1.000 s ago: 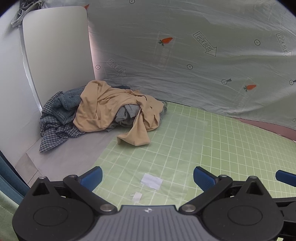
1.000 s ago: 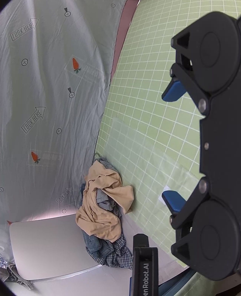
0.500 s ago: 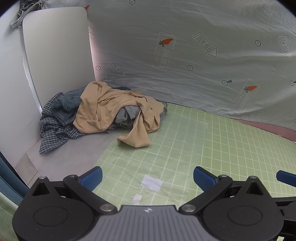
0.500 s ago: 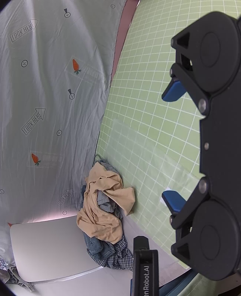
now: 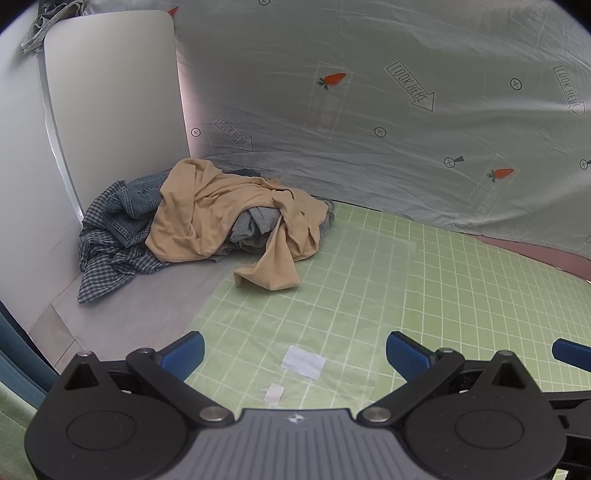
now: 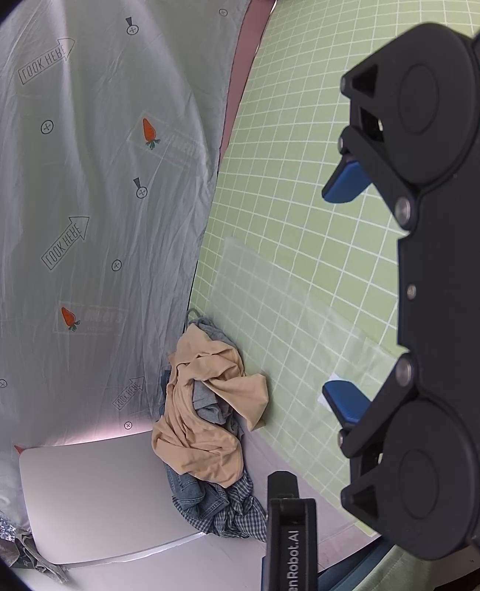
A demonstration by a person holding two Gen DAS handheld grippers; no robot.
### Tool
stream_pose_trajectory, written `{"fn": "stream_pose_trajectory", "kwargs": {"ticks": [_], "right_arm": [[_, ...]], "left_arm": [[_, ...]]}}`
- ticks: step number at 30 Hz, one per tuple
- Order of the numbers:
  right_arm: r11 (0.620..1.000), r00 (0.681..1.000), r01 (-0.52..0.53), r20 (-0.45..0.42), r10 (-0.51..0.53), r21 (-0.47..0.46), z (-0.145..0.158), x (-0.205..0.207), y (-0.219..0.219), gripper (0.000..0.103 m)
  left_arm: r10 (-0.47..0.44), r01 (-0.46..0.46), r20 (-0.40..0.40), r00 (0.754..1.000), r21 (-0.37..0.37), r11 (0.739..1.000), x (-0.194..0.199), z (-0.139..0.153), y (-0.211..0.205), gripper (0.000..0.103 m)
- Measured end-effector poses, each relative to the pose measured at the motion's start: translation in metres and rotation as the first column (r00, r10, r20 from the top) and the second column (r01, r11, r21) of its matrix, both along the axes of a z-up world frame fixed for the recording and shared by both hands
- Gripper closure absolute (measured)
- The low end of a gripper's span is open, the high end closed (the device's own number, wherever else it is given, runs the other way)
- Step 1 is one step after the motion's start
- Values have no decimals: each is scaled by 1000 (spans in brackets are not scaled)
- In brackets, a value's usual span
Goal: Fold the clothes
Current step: 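Move both grippers toward the clothes pile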
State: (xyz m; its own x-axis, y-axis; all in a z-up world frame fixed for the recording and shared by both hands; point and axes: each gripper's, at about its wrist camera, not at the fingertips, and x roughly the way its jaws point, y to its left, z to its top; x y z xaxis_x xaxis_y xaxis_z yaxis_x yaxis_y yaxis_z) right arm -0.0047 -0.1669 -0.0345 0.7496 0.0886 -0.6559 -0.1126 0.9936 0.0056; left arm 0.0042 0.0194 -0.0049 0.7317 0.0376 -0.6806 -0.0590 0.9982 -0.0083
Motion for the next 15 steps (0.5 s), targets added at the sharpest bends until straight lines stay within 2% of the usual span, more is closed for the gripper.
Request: {"fn": "stream_pose_trajectory", "kwargs": {"ticks": [15], "right_arm": [[1000,1000,-29,12,29,7,-4,2,5,0]], "left_arm": [[19,-19,-41,999,-2,1000,5,-7,5,0]]}}
